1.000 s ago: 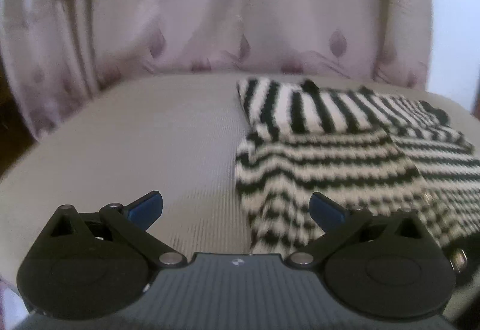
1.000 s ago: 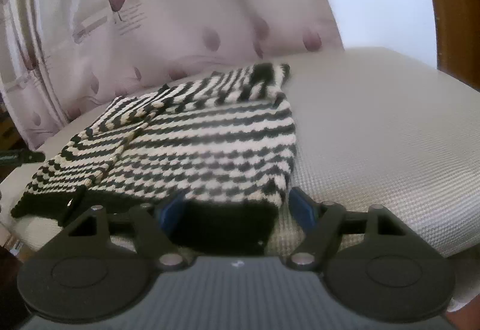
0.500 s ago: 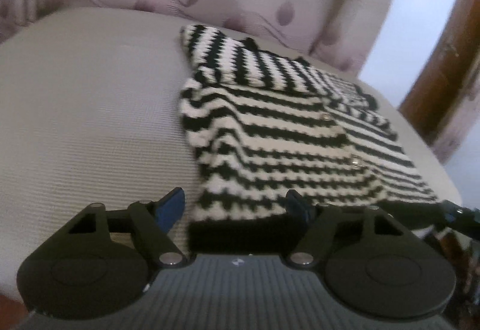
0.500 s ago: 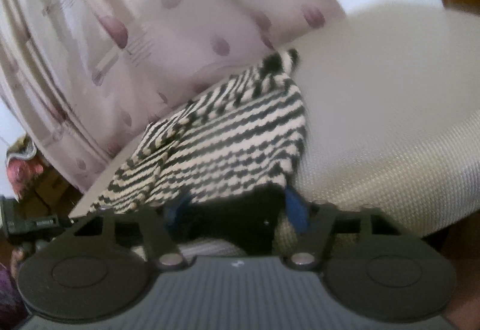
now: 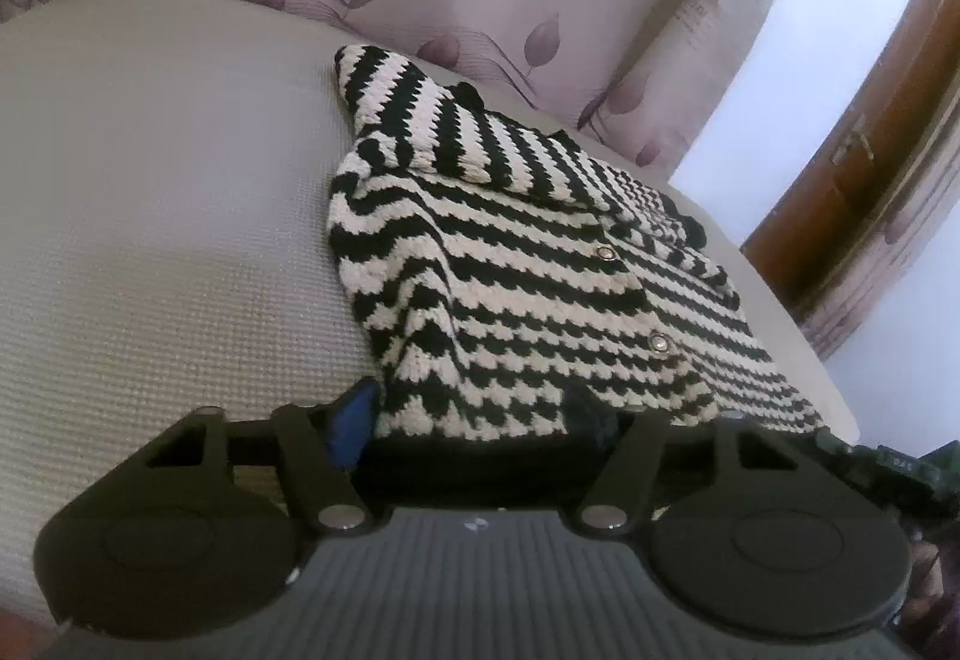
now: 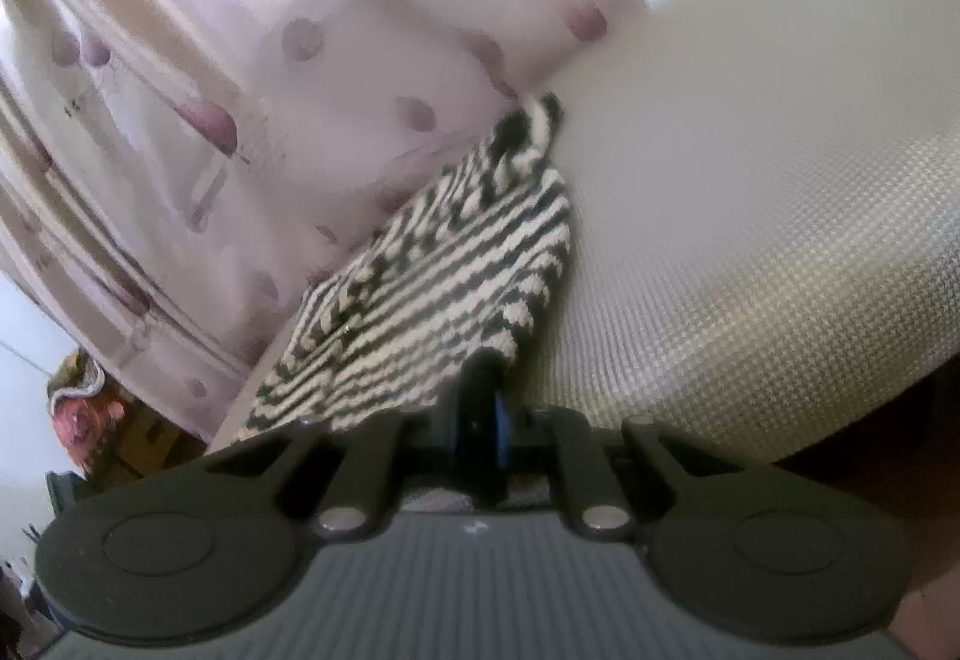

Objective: Fold small clothes
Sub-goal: 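Grasp the cardigan edge with the right gripper while the left gripper grasps the hem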

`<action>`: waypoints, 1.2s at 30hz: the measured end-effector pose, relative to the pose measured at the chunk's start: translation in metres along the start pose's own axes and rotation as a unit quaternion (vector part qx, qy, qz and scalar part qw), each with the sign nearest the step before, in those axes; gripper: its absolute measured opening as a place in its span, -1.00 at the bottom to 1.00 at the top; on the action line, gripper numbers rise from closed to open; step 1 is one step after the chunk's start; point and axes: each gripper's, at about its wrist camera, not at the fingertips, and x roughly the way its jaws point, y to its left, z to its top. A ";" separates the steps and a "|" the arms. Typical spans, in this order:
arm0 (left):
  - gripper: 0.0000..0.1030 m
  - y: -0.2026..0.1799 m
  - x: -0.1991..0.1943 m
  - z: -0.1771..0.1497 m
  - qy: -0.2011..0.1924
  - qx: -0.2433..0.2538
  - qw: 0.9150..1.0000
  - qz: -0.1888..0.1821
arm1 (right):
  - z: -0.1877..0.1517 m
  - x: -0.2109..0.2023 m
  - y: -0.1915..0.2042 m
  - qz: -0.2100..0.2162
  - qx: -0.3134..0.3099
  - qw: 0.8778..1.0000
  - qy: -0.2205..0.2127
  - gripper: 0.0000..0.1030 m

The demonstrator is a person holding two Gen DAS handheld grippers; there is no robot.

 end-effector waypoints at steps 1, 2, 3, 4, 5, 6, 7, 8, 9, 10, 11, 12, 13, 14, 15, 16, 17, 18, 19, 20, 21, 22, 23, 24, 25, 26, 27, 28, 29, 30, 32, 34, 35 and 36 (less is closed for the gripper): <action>0.55 0.000 0.001 0.000 0.001 0.005 1.000 -0.001 | 0.000 0.002 0.000 0.001 0.000 1.000 0.005 -0.75; 0.67 -0.002 0.001 0.000 0.001 0.010 1.000 -0.004 | 0.000 0.004 -0.002 0.004 0.005 1.000 0.012 -0.73; 0.78 -0.003 0.002 -0.001 0.001 0.013 1.000 -0.004 | 0.000 0.006 -0.004 0.008 0.016 1.000 0.013 -0.73; 0.83 -0.005 0.004 0.000 0.002 0.016 1.000 -0.005 | 0.001 0.007 -0.007 0.008 0.029 0.999 0.011 -0.68; 0.92 -0.006 0.005 -0.001 0.004 0.018 1.000 -0.007 | 0.001 0.009 -0.009 0.009 0.038 0.999 0.011 -0.64; 1.00 -0.007 0.007 -0.001 0.006 0.019 1.000 -0.009 | 0.000 0.011 -0.011 0.014 0.045 0.999 0.011 -0.59; 0.99 -0.009 0.009 -0.001 0.006 0.020 1.000 -0.010 | 0.000 0.012 -0.011 0.016 0.048 0.999 0.010 -0.59; 0.97 -0.010 0.011 0.000 0.007 0.023 1.000 -0.007 | 0.000 0.014 -0.011 0.014 0.048 0.999 0.009 -0.59; 0.94 -0.013 0.013 0.000 0.009 0.028 1.000 -0.005 | 0.000 0.017 -0.009 0.013 0.045 0.999 0.010 -0.59; 0.89 -0.015 0.014 0.000 0.011 0.032 0.999 -0.002 | 0.000 0.021 -0.007 0.011 0.041 0.999 0.010 -0.60; 0.50 -0.017 0.015 0.000 0.010 0.037 0.999 0.003 | 0.000 0.024 -0.004 0.007 0.035 0.999 0.010 -0.60; -0.23 -0.019 0.016 0.000 0.012 0.041 0.999 0.017 | 0.001 0.028 -0.001 0.000 0.026 1.000 0.011 -0.70; -0.53 -0.021 0.016 0.001 0.016 0.043 0.998 0.042 | 0.001 0.030 0.001 -0.016 0.017 1.000 0.012 -0.82; -0.68 -0.019 0.015 0.002 0.020 0.032 0.998 0.055 | 0.002 0.031 0.003 -0.020 0.012 1.000 0.012 -0.82; -0.69 -0.015 0.011 0.004 0.020 0.008 0.999 0.049 | 0.003 0.029 0.004 -0.023 0.010 1.000 0.011 -0.83; -0.69 -0.012 0.004 0.005 0.013 -0.011 0.999 0.045 | 0.004 0.024 0.006 -0.022 0.008 1.000 0.007 -0.83; -0.69 -0.012 -0.005 0.006 0.003 -0.018 0.999 0.050 | 0.005 0.017 0.006 -0.018 0.008 1.000 0.001 -0.84; -0.64 -0.013 -0.012 0.006 -0.001 -0.017 0.998 0.058 | 0.006 0.009 0.007 -0.011 0.009 1.000 -0.004 -0.84; -0.59 -0.013 -0.017 0.004 -0.001 -0.019 0.998 0.061 | 0.007 0.002 0.009 -0.009 0.007 1.000 -0.006 -0.84; -0.32 -0.011 -0.019 0.003 0.001 -0.023 0.998 0.063 | 0.008 -0.004 0.009 -0.011 0.003 1.000 -0.006 -0.84; 0.12 -0.010 -0.020 0.000 -0.001 -0.024 0.997 0.072 | 0.008 -0.007 0.009 -0.018 -0.002 1.000 -0.006 -0.84; 0.34 -0.009 -0.020 -0.001 -0.005 -0.020 0.996 0.085 | 0.007 -0.006 0.006 -0.026 -0.004 1.000 -0.002 -0.84; 0.68 -0.008 -0.020 -0.002 -0.009 -0.012 0.996 0.093 | 0.007 -0.004 0.002 -0.033 0.001 0.999 0.003 -0.84; 0.82 -0.007 -0.019 -0.002 -0.009 -0.010 0.995 0.094 | 0.005 -0.002 -0.003 -0.037 0.012 0.999 0.007 -0.84; 0.82 -0.004 -0.019 -0.001 -0.008 -0.016 0.996 0.090 | 0.003 -0.001 -0.006 -0.037 0.017 0.999 0.008 -0.84; 0.83 -0.002 -0.018 -0.001 -0.004 -0.028 0.996 0.080 | 0.002 0.000 -0.006 -0.037 0.019 0.999 0.008 -0.84; 0.90 0.001 -0.015 0.000 0.003 -0.036 0.997 0.071 | 0.001 0.002 -0.006 -0.037 0.020 0.999 0.007 -0.84; 0.93 0.002 -0.012 0.002 0.011 -0.038 0.997 0.065 | 0.001 0.002 -0.006 -0.034 0.022 0.999 0.005 -0.84; 0.94 0.000 -0.010 0.003 0.015 -0.033 0.997 0.062 | 0.001 0.002 -0.006 -0.033 0.023 0.999 0.003 -0.84; 0.94 -0.002 -0.007 0.004 0.023 -0.026 0.998 0.058 | 0.002 0.001 -0.006 -0.032 0.023 0.999 0.001 -0.84; 0.84 -0.006 0.000 0.007 0.040 -0.017 0.998 0.034 | 0.004 -0.003 -0.008 -0.030 0.032 0.999 -0.010 -0.84; 0.78 -0.008 0.008 0.009 0.051 -0.027 0.998 0.006 | 0.010 -0.009 -0.010 -0.029 0.037 0.999 -0.022 -0.84; 0.48 -0.008 0.011 0.011 0.052 -0.033 0.998 -0.005 | 0.012 -0.010 -0.010 -0.034 0.033 0.999 -0.022 -0.84; -0.16 -0.008 0.015 0.012 0.053 -0.039 0.998 -0.006 | 0.014 -0.008 -0.009 -0.038 0.032 0.999 -0.020 -0.84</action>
